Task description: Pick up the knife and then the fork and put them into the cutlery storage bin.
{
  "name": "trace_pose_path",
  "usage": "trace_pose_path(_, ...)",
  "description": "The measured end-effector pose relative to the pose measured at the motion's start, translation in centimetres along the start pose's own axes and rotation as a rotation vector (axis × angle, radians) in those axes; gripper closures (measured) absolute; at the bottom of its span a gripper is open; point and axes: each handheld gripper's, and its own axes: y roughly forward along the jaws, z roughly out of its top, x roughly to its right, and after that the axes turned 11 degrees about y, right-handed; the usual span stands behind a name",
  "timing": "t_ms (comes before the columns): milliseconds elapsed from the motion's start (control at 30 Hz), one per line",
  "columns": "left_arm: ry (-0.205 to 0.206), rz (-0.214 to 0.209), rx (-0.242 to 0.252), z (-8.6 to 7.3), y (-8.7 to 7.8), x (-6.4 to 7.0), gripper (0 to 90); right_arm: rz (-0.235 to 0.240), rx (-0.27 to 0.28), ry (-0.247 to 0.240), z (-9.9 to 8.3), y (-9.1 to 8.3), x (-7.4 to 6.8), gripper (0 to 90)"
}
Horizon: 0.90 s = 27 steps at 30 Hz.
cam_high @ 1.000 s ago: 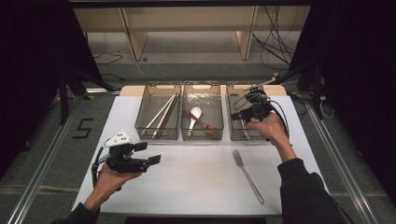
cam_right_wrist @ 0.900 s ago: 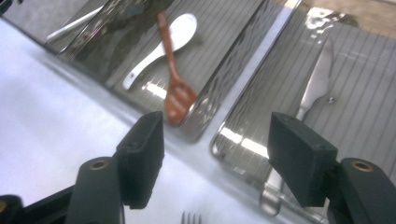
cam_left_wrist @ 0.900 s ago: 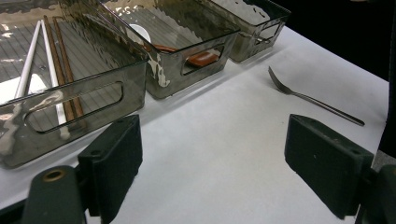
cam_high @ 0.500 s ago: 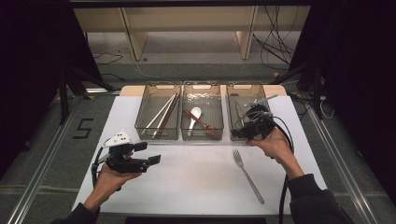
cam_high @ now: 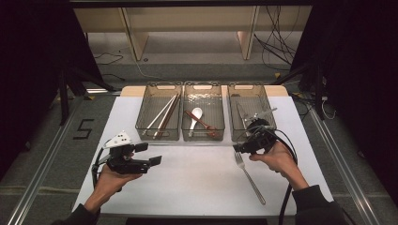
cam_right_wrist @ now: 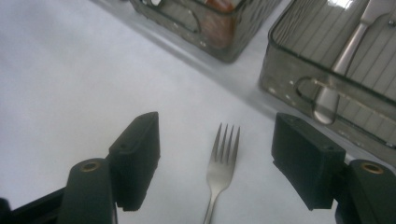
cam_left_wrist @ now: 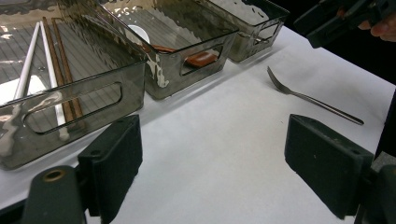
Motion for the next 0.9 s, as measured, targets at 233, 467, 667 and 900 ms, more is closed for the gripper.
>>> trace_pose_path(233, 0.006, 0.000, -0.004, 0.0, 0.0, 0.0, 18.5, -0.009, -0.040, -0.013, -1.1, 0.3, -0.1, 32.9)
trace_pose_path(467, 0.009, 0.000, -0.005, 0.0, 0.0, 0.0, 18.5, -0.031, -0.082, -0.032, -2.0, 0.9, -0.4, 32.5)
trace_pose_path(667, 0.008, 0.000, -0.005, 0.0, 0.1, 0.0, 18.5, -0.048, -0.131, -0.048, -2.6, 1.1, -0.5, 32.4)
trace_pose_path(900, 0.010, -0.002, -0.008, 0.0, 0.1, 0.1, 18.5, -0.085, -0.202, -0.072, -3.6, 1.7, -0.5, 38.2)
